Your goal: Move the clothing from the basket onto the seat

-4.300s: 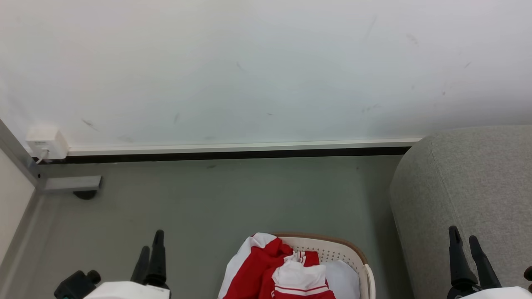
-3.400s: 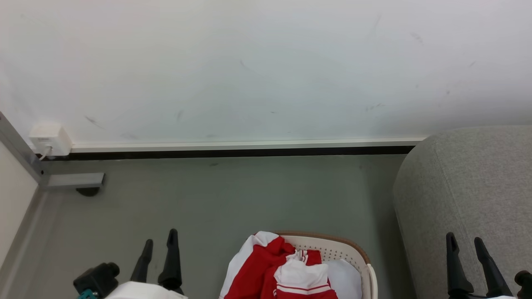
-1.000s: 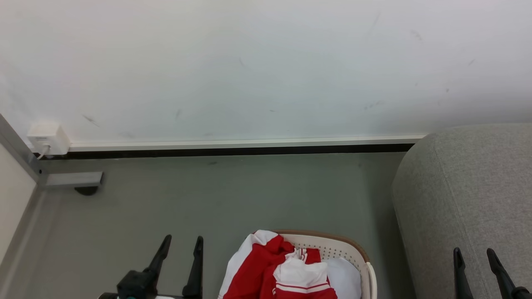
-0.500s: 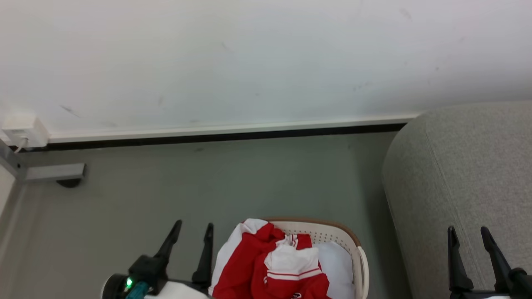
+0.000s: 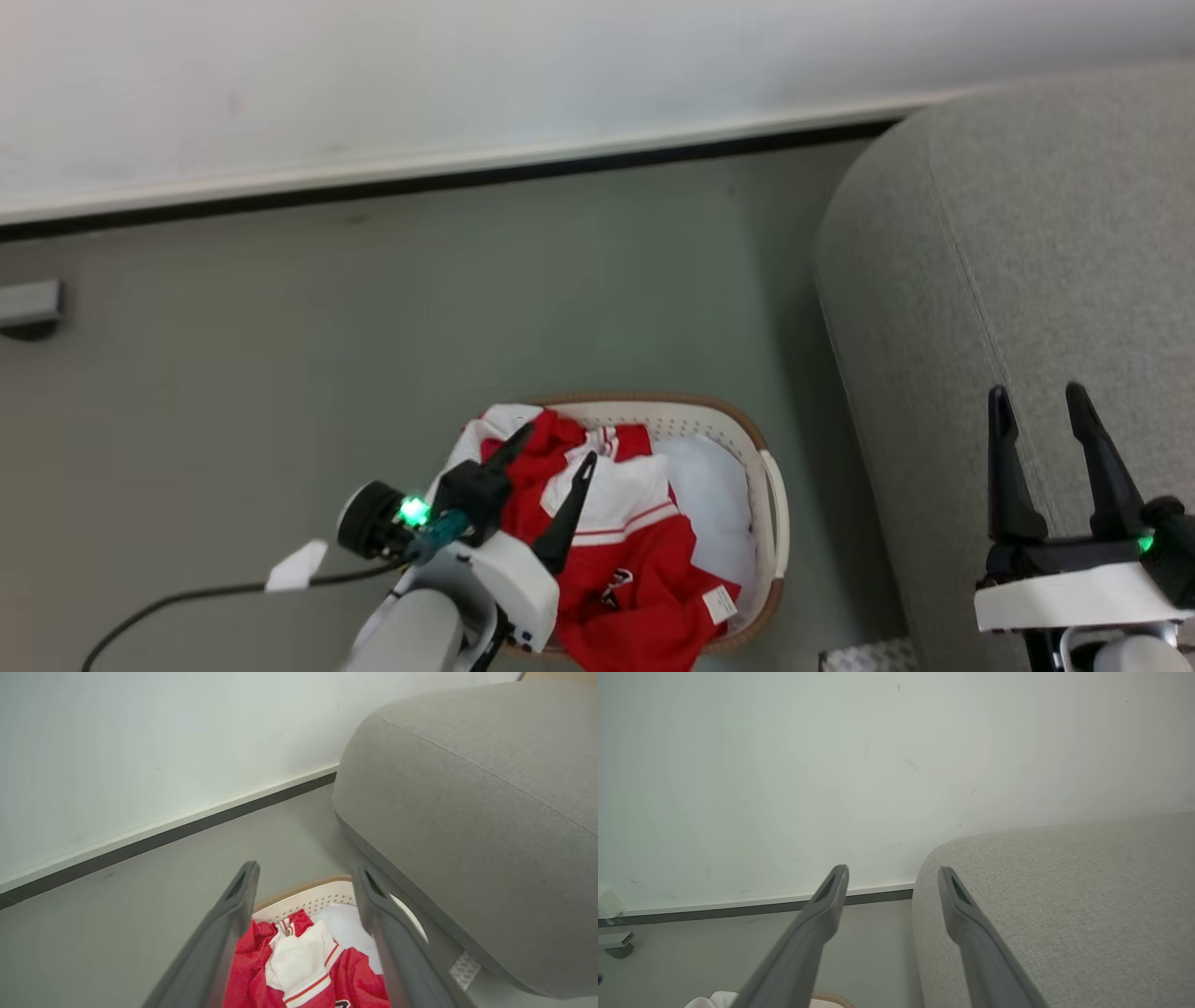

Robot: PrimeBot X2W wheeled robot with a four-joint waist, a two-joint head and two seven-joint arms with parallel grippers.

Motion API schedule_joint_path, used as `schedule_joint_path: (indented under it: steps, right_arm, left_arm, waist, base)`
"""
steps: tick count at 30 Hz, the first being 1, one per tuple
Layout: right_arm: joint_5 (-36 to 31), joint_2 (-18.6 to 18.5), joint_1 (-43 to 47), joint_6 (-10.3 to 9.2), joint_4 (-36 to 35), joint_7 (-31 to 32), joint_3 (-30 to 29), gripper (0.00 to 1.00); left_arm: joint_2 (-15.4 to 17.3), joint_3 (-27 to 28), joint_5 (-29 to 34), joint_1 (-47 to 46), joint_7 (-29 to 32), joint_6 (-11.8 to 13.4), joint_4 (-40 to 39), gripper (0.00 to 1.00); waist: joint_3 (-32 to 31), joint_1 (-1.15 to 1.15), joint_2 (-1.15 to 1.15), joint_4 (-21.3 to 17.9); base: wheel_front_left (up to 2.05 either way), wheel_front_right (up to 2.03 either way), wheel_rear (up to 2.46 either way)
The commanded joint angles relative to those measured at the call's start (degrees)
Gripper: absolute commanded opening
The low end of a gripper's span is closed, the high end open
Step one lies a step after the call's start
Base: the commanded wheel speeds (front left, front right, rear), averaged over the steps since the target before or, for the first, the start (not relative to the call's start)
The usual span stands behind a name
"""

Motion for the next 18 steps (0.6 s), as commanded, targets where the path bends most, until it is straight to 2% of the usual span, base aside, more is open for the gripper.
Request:
schedule_joint_path:
  steps: [1, 9, 18]
  right_arm:
    - [0.79, -0.12, -1.92, -0.12, -0.82, 0.02, 0.56, 1.0]
    - [3.1, -0.1, -6.31, -0.12, -3.05, 0.02, 3.28, 1.0]
    - [5.59, -0.09, -8.15, -0.12, -5.28, 0.02, 4.4, 1.0]
  left_arm:
    - [0.39, -1.89, 1.02, -3.32, -0.02, -0.28, 3.83, 1.0]
    - [0.38, -12.07, 2.36, -13.06, 6.25, -1.03, 18.94, 1.0]
    - [0.72, -16.47, 4.65, -21.36, 11.66, -1.32, 30.16, 1.0]
  waist:
    - [5.0, -0.01, 0.0, -3.34]
    - [13.98, -0.01, 0.0, -7.74]
    - [20.7, -0.01, 0.0, -9.89]
  base:
    - [0.0, 0.0, 0.0]
    - [0.0, 0.0, 0.0]
    - [0.0, 0.0, 0.0]
